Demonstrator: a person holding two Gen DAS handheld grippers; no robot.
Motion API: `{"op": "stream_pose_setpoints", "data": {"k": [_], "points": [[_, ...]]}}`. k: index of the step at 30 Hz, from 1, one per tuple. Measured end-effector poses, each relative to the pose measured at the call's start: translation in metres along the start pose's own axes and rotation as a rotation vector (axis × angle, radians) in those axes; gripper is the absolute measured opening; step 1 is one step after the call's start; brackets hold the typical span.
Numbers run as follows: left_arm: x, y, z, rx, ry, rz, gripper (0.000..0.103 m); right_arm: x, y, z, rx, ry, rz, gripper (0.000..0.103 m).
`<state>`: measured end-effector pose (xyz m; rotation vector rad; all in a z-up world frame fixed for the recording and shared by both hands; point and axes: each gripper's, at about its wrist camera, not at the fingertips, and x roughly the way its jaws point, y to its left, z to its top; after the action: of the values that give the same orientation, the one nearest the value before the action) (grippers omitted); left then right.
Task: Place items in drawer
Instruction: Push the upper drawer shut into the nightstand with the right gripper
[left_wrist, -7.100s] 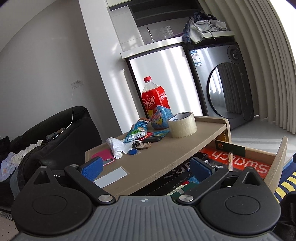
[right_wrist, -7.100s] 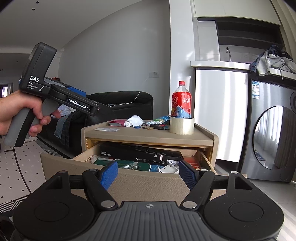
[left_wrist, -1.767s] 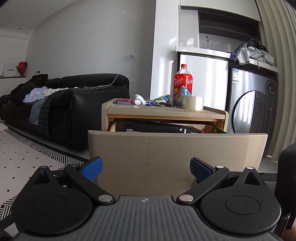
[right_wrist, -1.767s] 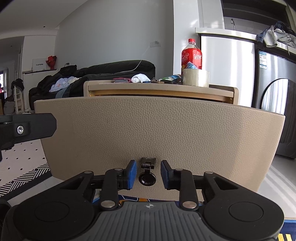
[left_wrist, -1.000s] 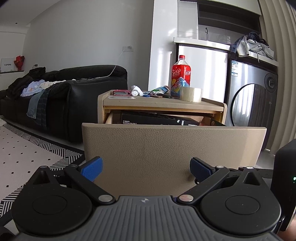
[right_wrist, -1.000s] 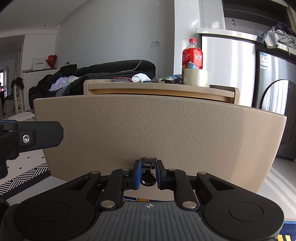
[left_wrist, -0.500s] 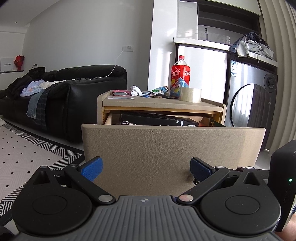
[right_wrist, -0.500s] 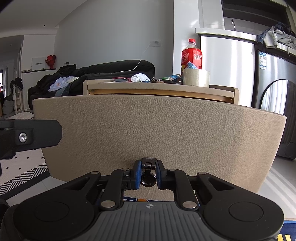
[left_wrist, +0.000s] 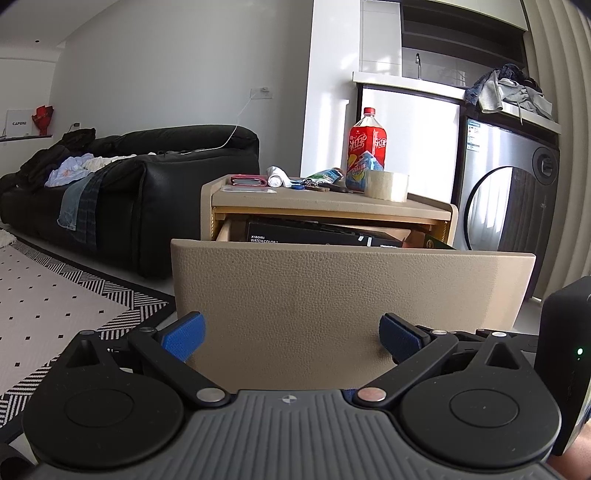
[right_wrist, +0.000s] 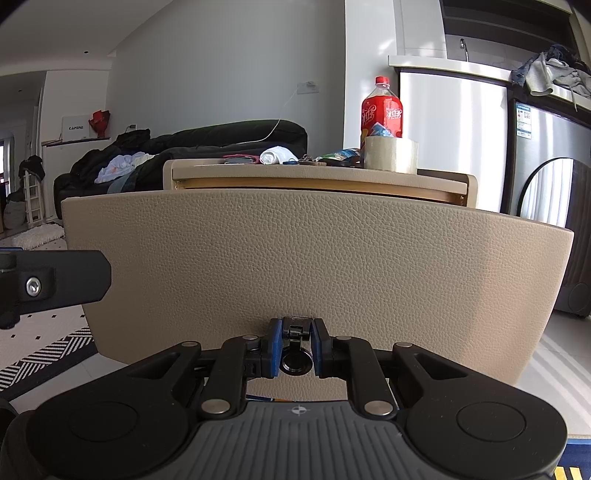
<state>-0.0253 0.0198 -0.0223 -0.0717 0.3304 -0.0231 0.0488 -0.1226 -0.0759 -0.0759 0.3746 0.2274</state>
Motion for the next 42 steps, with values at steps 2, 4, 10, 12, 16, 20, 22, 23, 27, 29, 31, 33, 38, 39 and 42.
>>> {"op": "stream_pose_setpoints", "data": {"k": [2, 4, 10, 12, 16, 20, 22, 23, 27, 29, 31, 33, 38, 39, 42], "points": [[0.0, 0.0, 0.0, -0.001, 0.0, -0.002, 0.103, 0.0, 0.0, 0.0, 0.0, 0.0, 0.0, 0.018], [0.0, 0.0, 0.0, -0.001, 0.0, -0.001, 0.103, 0.001, 0.0, 0.0, 0.001, -0.001, -0.001, 0.018], [-0.001, 0.001, 0.001, 0.0, 0.0, 0.0, 0.103, 0.002, 0.0, 0.0, 0.002, -0.001, -0.003, 0.018], [0.0, 0.0, 0.002, -0.001, 0.0, 0.0, 0.103, 0.003, 0.0, 0.001, 0.003, -0.001, -0.003, 0.018], [0.0, -0.001, 0.003, -0.004, 0.0, -0.004, 0.103, 0.004, -0.001, 0.001, 0.002, -0.001, -0.003, 0.018], [0.0, -0.002, 0.004, -0.005, -0.001, -0.006, 0.103, 0.005, -0.001, 0.002, 0.003, -0.001, -0.002, 0.018], [0.0, -0.002, 0.005, -0.005, -0.001, -0.005, 0.103, 0.005, -0.001, 0.002, 0.004, -0.001, -0.003, 0.018], [-0.001, -0.002, 0.005, -0.006, -0.001, -0.004, 0.103, 0.005, -0.001, 0.002, 0.005, -0.002, -0.003, 0.018], [-0.002, -0.001, 0.005, -0.013, 0.0, -0.001, 0.103, 0.006, -0.001, 0.002, 0.002, -0.004, -0.003, 0.019], [-0.003, 0.0, 0.005, -0.016, 0.001, 0.002, 0.103, 0.007, -0.001, 0.003, 0.002, -0.004, -0.003, 0.018], [-0.003, 0.001, 0.005, -0.019, 0.001, 0.004, 0.103, 0.008, -0.002, 0.003, 0.004, -0.004, -0.002, 0.019], [-0.003, 0.001, 0.005, -0.02, 0.001, 0.006, 0.103, 0.009, -0.002, 0.004, 0.004, -0.004, -0.002, 0.019], [-0.003, 0.0, 0.006, -0.02, 0.004, 0.009, 0.103, 0.012, -0.004, 0.005, 0.003, -0.004, 0.0, 0.019], [-0.002, 0.0, 0.006, -0.019, 0.006, 0.009, 0.103, 0.013, -0.004, 0.005, 0.004, -0.003, 0.0, 0.019], [-0.001, 0.0, 0.005, -0.017, 0.012, 0.013, 0.103, 0.016, -0.004, 0.006, 0.006, -0.002, 0.002, 0.019]]}}
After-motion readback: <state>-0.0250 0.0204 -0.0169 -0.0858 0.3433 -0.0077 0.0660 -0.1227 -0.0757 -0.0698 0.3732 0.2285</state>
